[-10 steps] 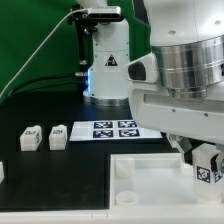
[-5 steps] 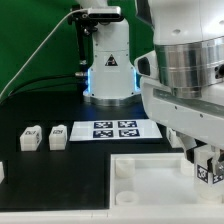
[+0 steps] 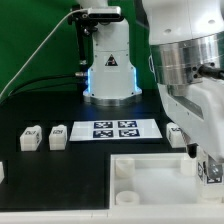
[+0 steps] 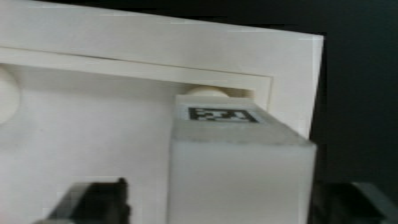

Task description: Assemble one leg

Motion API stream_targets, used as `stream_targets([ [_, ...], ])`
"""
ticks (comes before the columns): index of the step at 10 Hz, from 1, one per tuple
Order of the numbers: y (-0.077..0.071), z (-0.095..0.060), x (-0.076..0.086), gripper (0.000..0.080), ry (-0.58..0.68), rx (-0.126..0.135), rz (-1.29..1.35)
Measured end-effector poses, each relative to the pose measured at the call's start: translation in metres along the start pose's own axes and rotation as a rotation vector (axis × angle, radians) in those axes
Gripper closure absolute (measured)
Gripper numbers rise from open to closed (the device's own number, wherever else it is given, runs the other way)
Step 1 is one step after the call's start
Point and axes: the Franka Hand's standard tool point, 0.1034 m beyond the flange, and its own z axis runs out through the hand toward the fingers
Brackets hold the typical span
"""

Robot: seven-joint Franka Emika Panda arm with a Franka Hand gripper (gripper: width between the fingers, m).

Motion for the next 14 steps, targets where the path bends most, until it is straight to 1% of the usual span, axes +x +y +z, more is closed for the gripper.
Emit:
stream_targets([
  [1,0.000,0.003,-0.002,0.0185,0.000,0.003,-0.143],
  [2,-0.001,0.003,-0.007,0.0161,0.006,-0.004,-0.382],
  [4,-0.001,0.003,-0.006,0.0152,0.005,-0.005,-0.612],
  [6,-0.001,0.003,-0.007,0.0150,0.006,-0.008,-0.788],
  [7,-0.002,0.000,-0.010,0.0150,0.020,-0.051,-1.019],
  [8,-0.006,-0.004,-0.014,0.0150,0.030,-0.078,-1.184],
  [9,-0.007,-0.005,-0.016,0.0150,0.026,-0.077,-1.230],
  [10,-0.007,-0.005,-0.015,0.0266,0.026,-0.078,-1.221],
  [11,-0.007,-0.005,-0.015,0.0266,0.026,-0.078,-1.221],
  [12,-0.007,-0.005,-0.016,0.0402,0.024,-0.075,-1.188],
  [13,-0.007,-0.005,-0.015,0.0495,0.026,-0.070,-1.074],
  [14,-0.007,-0.005,-0.014,0.0495,0.025,-0.065,-0.985],
])
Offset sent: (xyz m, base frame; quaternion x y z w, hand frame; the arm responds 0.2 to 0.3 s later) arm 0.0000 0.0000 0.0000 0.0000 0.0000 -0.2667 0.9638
